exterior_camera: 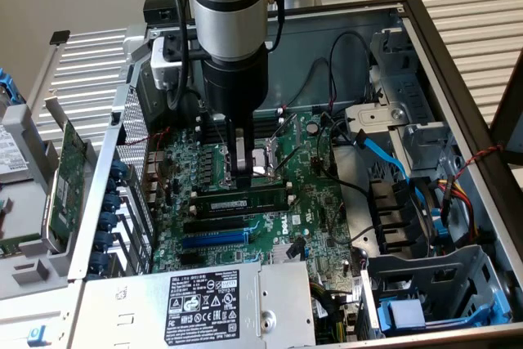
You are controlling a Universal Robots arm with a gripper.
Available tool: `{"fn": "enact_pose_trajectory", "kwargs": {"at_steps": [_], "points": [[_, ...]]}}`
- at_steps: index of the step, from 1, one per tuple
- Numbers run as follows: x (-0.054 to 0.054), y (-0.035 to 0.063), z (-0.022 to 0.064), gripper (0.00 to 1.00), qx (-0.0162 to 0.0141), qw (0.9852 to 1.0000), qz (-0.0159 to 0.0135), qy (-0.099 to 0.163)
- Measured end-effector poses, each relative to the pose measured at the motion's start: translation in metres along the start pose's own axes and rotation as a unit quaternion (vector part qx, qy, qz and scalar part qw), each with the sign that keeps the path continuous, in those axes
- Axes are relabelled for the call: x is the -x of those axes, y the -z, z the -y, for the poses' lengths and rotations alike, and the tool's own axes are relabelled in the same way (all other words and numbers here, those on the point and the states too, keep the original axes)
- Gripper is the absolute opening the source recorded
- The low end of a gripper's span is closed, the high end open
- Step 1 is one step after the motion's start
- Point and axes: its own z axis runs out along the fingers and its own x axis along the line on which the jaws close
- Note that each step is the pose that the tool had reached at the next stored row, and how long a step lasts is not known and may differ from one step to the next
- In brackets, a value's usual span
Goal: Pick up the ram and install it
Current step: 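Press down the ram until it locks into place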
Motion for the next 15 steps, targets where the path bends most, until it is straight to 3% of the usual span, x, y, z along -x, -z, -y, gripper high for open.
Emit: {"fn": "enact_pose_trajectory", "kwargs": {"at_steps": [8, 15], "points": [[0.0004, -0.0058, -0.0021, 0.11, -0.0025, 1.0000, -0.0005, 0.000], [0.0030, -0.0089, -0.0029, 0.11, -0.0041, 1.0000, -0.0057, 0.000]]}}
